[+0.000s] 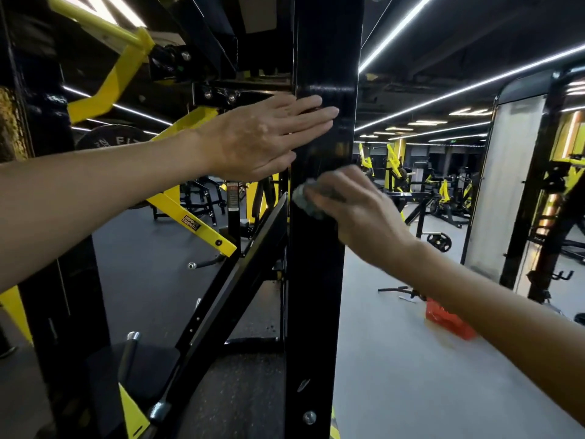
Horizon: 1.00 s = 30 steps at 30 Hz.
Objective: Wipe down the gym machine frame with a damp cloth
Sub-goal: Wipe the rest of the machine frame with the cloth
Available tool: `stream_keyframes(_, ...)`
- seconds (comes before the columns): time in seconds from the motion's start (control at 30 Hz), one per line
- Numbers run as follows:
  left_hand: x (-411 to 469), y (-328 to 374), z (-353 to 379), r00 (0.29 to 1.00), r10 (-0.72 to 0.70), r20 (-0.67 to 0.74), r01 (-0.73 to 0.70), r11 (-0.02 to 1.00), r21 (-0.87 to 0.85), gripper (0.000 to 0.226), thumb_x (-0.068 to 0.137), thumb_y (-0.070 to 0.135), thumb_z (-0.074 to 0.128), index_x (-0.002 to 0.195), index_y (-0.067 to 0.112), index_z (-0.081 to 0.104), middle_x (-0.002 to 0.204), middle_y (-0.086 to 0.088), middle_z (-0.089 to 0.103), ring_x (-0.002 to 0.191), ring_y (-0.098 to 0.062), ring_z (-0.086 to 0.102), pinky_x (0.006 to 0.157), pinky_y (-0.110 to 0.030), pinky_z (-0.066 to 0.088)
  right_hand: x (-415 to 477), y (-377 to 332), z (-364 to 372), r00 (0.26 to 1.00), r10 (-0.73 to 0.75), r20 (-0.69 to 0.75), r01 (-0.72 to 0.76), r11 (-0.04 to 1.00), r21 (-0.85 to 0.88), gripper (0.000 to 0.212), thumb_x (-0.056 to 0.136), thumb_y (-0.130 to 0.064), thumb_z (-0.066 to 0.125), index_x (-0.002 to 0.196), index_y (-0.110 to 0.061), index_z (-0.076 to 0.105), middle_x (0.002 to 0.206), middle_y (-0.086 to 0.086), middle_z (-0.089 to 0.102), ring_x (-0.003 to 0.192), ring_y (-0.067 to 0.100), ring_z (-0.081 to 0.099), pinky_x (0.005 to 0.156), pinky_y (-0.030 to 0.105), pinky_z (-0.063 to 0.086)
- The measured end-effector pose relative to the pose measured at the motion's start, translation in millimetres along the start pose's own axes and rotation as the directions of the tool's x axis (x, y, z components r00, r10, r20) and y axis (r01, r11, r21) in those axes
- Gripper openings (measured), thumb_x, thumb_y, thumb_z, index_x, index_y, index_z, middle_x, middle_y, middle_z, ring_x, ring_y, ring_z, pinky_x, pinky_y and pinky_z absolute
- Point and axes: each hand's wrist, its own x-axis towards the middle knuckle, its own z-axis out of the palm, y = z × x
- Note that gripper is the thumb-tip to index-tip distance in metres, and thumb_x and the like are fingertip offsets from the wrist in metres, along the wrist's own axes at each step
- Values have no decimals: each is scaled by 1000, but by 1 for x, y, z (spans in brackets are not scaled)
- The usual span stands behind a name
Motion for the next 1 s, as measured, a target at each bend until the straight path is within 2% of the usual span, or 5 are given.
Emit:
stream_keyframes(0.17, -10, 18, 8, 1000, 20, 0, -20, 998, -60, 58, 102, 25, 32, 155, 5, 17, 163, -14, 16, 151, -30, 14, 122, -43, 15, -13, -21, 14, 994, 80, -79, -77, 997, 30, 23, 94, -4, 54, 108, 6, 70, 104, 18, 66, 95, 29, 52, 80, 34, 49)
stream_keyframes(0.3, -22, 40, 19, 995, 94, 11, -93, 993, -77, 58, 101, 21, 36, 155, 4, 21, 163, -13, 18, 151, -30, 16, 122, -44, 19, -95, -75, 35, 993, -70, 91, 58, 991, 122, 31, 104, -5, 40, 110, 7, 69, 101, 17, 68, 92, 34, 64, 83, 38, 54)
stream_keyframes(0.43, -30, 58, 23, 994, 102, 24, -100, 990, -99, 57, 101, 20, 35, 154, 4, 23, 163, -13, 19, 151, -29, 18, 122, -45, 20, -101, -72, 36, 966, -167, 197, 137, 978, 160, 29, 105, -6, 40, 109, 5, 67, 102, 18, 66, 90, 35, 62, 66, 42, 55)
stream_keyframes(0.7, -40, 87, 32, 998, 49, 43, -41, 984, -175, 62, 99, 19, 38, 156, 6, 16, 164, -11, 14, 152, -25, 13, 124, -41, 13, -58, -51, 32, 984, 171, -58, -166, 982, 90, 20, 96, -1, 54, 105, 4, 70, 98, 19, 65, 81, 35, 54, 62, 44, 51)
stream_keyframes(1.0, -58, 125, 42, 997, 72, 32, -64, 977, -204, 61, 96, 15, 40, 154, 4, 24, 163, -12, 21, 151, -26, 17, 124, -41, 12, -151, -102, 52, 968, -127, 217, 101, 987, 127, 25, 100, -3, 47, 110, 1, 69, 93, 13, 64, 79, 30, 56, 58, 34, 48)
